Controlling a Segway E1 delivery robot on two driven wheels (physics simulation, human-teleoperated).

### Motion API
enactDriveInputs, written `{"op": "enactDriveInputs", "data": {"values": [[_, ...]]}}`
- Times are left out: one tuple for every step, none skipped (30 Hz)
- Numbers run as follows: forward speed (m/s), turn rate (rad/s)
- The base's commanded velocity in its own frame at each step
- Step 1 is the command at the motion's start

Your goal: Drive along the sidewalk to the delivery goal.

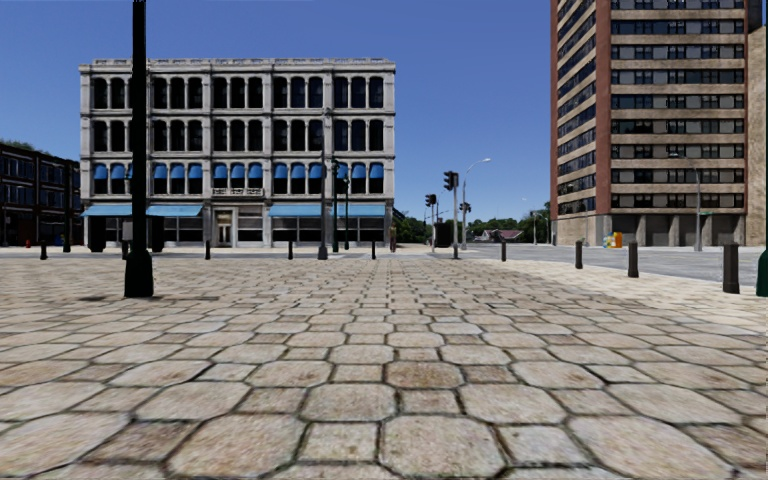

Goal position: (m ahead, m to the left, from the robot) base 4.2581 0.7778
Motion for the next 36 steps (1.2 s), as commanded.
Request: {"op": "enactDriveInputs", "data": {"values": [[2.0, 0.0], [2.0, 0.0], [2.0, 0.0], [2.0, 0.0], [2.0, 0.0], [2.0, 0.0], [2.0, 0.0], [2.0, 0.0], [2.0, 0.0], [2.0, 0.0], [2.0, 0.0], [2.0, 0.0], [2.0, 0.0], [2.0, 0.0], [2.0, 0.0], [2.0, 0.0], [2.0, 0.0], [2.0, 0.0], [2.0, 0.0], [2.0, 0.0], [2.0, 0.0], [2.0, 0.0], [2.0, 0.0], [2.0, 0.0], [2.0, 0.0], [2.0, 0.0], [2.0, 0.0], [2.0, 0.0], [2.0, 0.0], [2.0, 0.0], [2.0, 0.0], [2.0, 0.0], [2.0, 0.0], [2.0, 0.0], [2.0, 0.0], [2.0, 0.36]]}}
